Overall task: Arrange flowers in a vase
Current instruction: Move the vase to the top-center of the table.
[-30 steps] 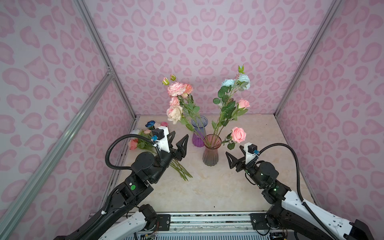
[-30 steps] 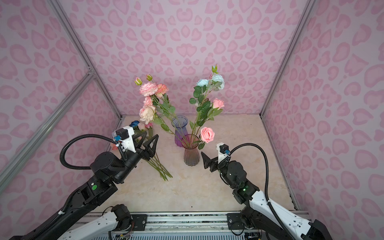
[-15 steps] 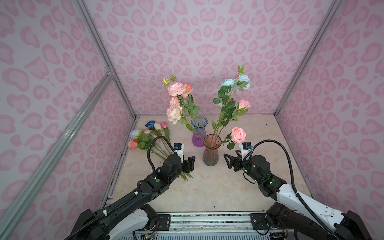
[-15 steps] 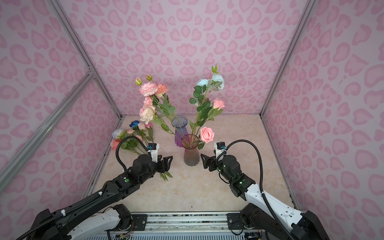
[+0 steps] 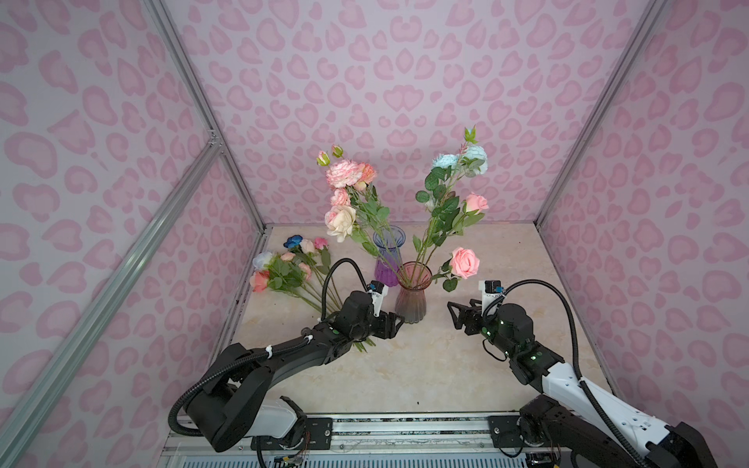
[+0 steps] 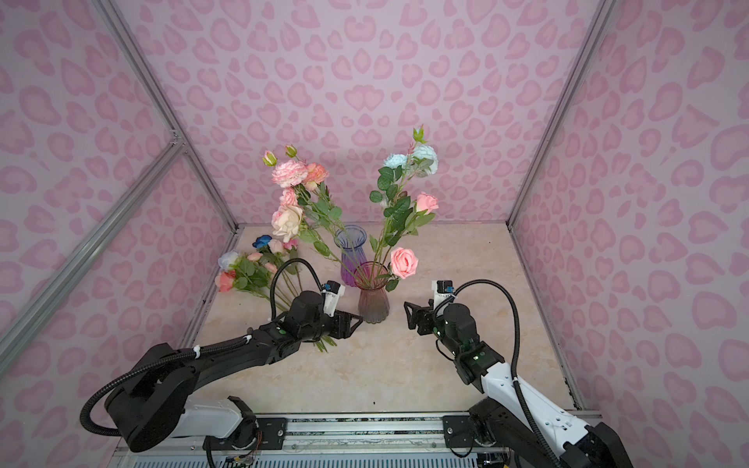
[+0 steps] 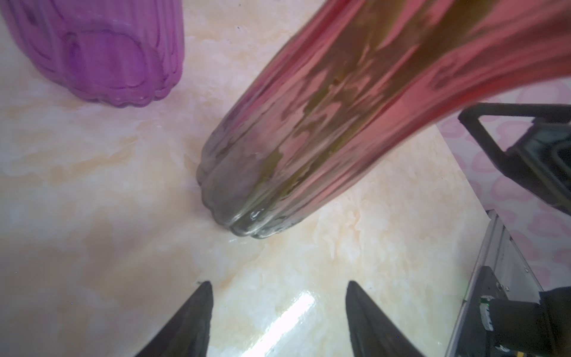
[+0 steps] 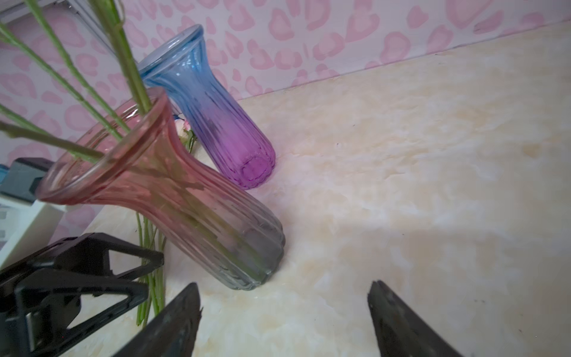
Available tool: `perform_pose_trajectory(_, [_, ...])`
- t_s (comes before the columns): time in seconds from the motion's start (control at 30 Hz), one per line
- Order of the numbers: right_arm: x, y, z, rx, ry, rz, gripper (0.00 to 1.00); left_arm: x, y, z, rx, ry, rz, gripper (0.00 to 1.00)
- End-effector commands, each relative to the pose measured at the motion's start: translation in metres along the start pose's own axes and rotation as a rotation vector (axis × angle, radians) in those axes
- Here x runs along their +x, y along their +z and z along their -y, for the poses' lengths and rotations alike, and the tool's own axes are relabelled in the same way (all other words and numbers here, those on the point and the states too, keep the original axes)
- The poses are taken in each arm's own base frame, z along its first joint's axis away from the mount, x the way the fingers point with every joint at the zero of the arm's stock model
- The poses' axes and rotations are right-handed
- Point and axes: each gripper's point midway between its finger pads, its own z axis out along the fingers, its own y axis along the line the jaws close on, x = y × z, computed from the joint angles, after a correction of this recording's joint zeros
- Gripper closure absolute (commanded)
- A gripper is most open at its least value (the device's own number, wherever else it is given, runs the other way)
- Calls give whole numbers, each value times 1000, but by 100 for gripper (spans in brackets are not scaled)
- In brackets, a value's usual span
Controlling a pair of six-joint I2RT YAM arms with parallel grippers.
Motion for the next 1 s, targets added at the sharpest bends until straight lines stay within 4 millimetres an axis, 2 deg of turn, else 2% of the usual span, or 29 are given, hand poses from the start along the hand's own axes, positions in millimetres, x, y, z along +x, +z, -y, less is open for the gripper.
perform_pose_trajectory(0.0, [4,-2,1,-21,40,-14,14,-19,7,11,34,36,67,32])
perform_pose_trajectory(0.23, [3,-7,2,-21,37,-8,14,-32,24,4,0,65,99,32])
perform_pose_trajectory(0.73, [-1,-9,11,18,16,19,13,-53,54,20,50,88,109,36])
perform_pose_trajectory(0.97, [-5,-3,10,15,23,28,11,-74,76,24,51,78,138,36])
